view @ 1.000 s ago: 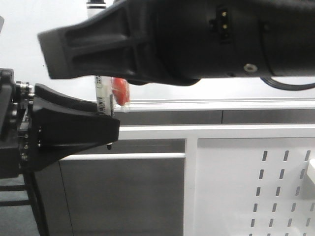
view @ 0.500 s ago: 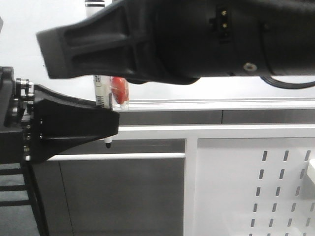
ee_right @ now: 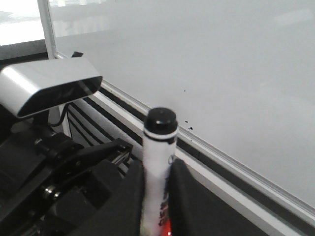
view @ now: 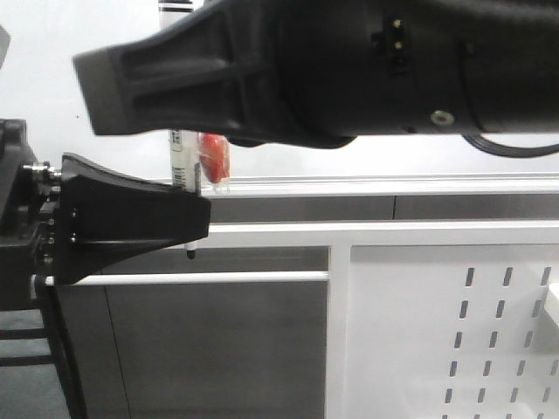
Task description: Write number 1 on whiteboard
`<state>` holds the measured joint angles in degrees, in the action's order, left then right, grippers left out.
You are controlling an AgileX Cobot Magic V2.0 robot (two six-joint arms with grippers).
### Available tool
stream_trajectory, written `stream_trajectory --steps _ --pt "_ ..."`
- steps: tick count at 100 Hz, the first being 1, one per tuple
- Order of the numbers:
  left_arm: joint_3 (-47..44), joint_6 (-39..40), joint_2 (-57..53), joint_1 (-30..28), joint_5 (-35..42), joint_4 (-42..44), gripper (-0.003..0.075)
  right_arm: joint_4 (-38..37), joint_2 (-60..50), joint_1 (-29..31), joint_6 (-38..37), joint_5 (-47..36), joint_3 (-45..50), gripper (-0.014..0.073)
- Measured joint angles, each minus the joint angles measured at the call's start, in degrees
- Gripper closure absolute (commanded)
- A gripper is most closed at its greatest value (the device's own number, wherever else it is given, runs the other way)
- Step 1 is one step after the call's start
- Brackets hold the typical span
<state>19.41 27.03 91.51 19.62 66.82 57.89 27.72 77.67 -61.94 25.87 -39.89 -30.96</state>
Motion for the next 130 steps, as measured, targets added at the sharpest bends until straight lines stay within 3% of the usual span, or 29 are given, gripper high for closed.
stream_trajectory --steps 31,43,55,62,105,130 --pt "0.0 -0.2 0.0 0.0 0.0 0.0 0.0741 0.0 0.0 0.0 -0.1 0.0 0.0 0.0631" --pt "0.0 -0.2 0.0 0.0 0.0 0.0 0.0741 0.0 0.0 0.0 -0.1 0.0 0.0 0.0467" --pt "0.0 0.0 0.0 0.0 -0.3 -0.9 0.0741 0.0 0.1 0.0 -0.1 0.0 0.0 0.023" --pt "0.0 0.3 0.0 0.0 -0.6 -1.9 0.0741 -0.2 0.1 0.0 -0.1 -0.2 0.0 0.0153" --pt "0.0 -0.8 0.0 -0.9 -0.7 -3.2 0.0742 0.8 -1.9 0.0 3.4 -1.6 0.0 0.0141" --pt "-4.0 -7.0 0.0 -1.5 -0.7 -13.7 0.0742 7.5 -8.1 0.0 9.7 -2.7 2.7 0.0141"
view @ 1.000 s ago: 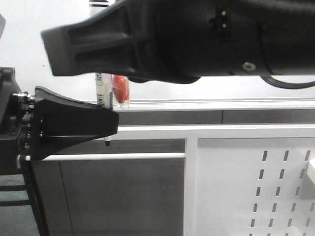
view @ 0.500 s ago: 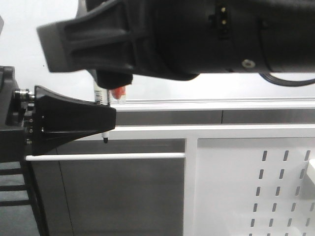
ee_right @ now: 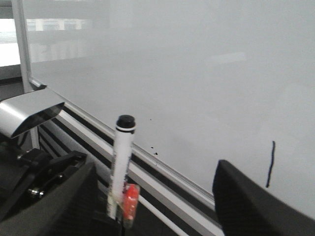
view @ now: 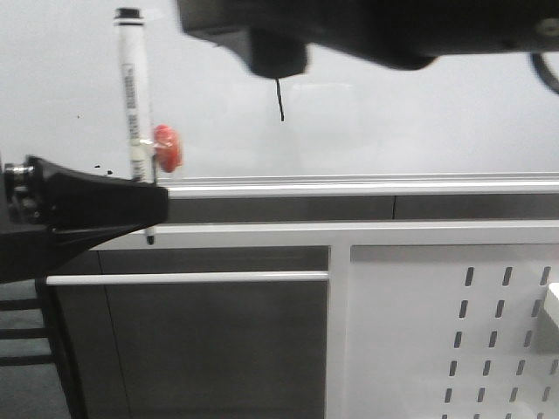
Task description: Write number 1 on whiteboard
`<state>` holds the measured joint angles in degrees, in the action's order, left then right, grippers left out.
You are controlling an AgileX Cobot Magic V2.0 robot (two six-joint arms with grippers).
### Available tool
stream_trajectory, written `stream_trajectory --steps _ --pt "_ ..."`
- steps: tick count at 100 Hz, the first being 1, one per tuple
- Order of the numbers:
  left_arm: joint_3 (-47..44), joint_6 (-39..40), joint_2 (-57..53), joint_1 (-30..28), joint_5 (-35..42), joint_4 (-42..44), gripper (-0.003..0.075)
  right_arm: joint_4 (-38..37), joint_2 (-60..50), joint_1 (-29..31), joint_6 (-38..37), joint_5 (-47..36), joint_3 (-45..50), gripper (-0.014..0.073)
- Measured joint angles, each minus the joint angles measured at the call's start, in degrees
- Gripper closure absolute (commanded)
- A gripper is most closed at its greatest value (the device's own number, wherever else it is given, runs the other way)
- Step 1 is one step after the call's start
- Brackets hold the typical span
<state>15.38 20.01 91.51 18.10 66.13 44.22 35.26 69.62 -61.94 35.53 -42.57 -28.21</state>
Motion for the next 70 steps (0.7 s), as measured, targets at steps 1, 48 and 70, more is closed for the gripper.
stream_trajectory --steps 1,48,70 --pt "-0.2 -0.4 0.0 0.0 0.0 -0.3 0.0742 0.3 -0.4 0.0 0.1 0.0 0.3 0.0141" --pt "-3.9 -7.2 0.0 0.0 -0.1 -14.4 0.0742 2.8 -9.8 0.0 0.9 0.0 7.0 0.0151" --pt "-4.0 -9.0 0.0 0.0 -0.1 -18.5 0.0742 4.0 -10.4 0.0 1.2 0.3 8.1 0.0258"
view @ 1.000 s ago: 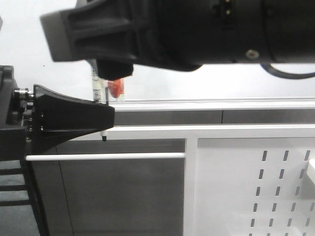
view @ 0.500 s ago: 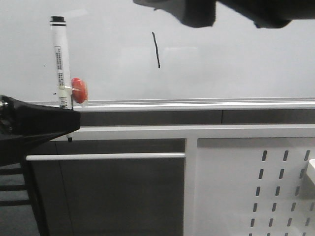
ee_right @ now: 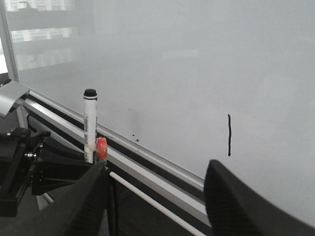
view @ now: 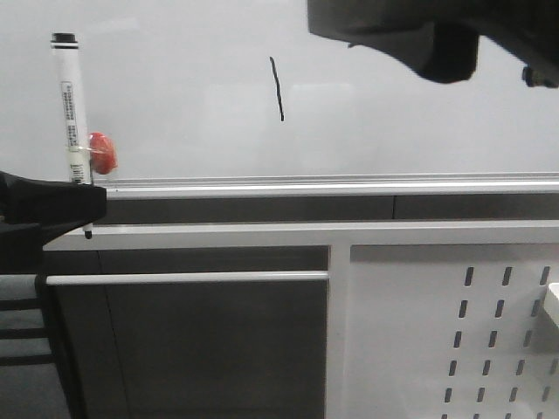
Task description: Write number 1 on whiteboard
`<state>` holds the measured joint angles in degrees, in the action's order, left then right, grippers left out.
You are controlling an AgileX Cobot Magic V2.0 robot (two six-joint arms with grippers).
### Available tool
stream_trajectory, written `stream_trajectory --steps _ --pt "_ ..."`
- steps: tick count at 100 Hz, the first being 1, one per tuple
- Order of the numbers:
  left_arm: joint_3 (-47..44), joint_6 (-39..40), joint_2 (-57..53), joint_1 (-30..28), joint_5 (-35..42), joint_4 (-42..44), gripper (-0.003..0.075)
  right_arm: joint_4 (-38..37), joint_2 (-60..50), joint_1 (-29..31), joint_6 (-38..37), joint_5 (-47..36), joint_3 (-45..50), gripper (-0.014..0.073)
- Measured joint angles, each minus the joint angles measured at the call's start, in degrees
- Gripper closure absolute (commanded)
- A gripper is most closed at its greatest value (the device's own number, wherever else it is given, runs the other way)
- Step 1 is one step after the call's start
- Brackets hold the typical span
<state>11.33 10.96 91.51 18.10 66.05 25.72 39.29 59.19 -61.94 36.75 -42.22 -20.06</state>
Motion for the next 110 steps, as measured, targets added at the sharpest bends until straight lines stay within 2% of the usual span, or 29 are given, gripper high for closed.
stream_trajectory --steps 48,76,88,110 --pt "2.7 -2.8 0.0 0.0 -0.3 -6.3 0.0742 0.8 0.0 0.0 0.3 1.4 0.9 0.0258" --pt "4.1 -3.9 0.0 0.1 -0.4 -13.3 0.0742 0.9 0.0 0.0 0.3 1.6 1.0 0.0258" --pt "4.9 -6.8 0.0 2.8 -0.5 -18.1 0.0742 0.9 0.0 0.0 0.3 1.6 1.0 0.0258" --pt "7.1 -12.8 0.0 11.2 -0.7 -32.0 0.0742 0.9 0.0 0.0 0.4 1.7 1.0 0.0258"
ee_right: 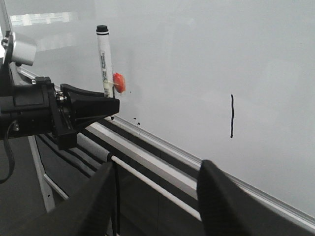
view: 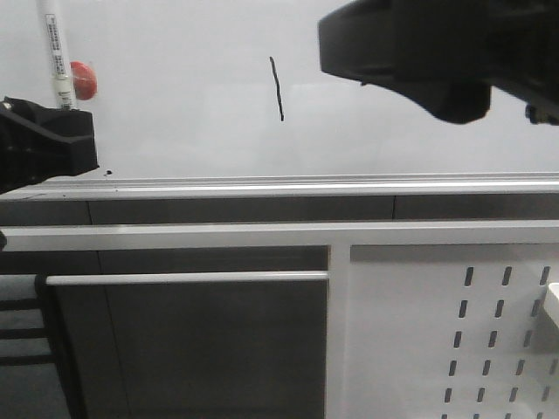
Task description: Write number 1 on whiteboard
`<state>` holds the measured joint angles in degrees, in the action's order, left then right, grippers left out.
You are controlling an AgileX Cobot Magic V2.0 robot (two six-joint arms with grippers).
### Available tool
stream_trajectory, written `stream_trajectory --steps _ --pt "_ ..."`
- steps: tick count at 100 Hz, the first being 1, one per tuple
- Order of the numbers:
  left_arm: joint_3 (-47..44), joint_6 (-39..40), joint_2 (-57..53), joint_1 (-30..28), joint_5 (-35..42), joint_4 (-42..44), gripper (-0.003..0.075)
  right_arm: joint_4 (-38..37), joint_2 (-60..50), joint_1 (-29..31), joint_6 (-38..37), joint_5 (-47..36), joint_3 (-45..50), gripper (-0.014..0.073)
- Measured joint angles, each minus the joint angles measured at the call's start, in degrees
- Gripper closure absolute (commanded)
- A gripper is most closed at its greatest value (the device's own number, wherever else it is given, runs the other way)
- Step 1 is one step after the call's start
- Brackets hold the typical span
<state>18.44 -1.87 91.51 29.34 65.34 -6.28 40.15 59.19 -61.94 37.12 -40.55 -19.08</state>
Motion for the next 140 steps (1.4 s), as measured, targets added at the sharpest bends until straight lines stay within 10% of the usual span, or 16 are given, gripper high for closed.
stream_trajectory --steps 140 --pt "9.5 -0.9 1.4 1.9 -12.0 -13.5 0.0742 0.1 0.0 0.0 0.0 -0.1 0.0 0.0258"
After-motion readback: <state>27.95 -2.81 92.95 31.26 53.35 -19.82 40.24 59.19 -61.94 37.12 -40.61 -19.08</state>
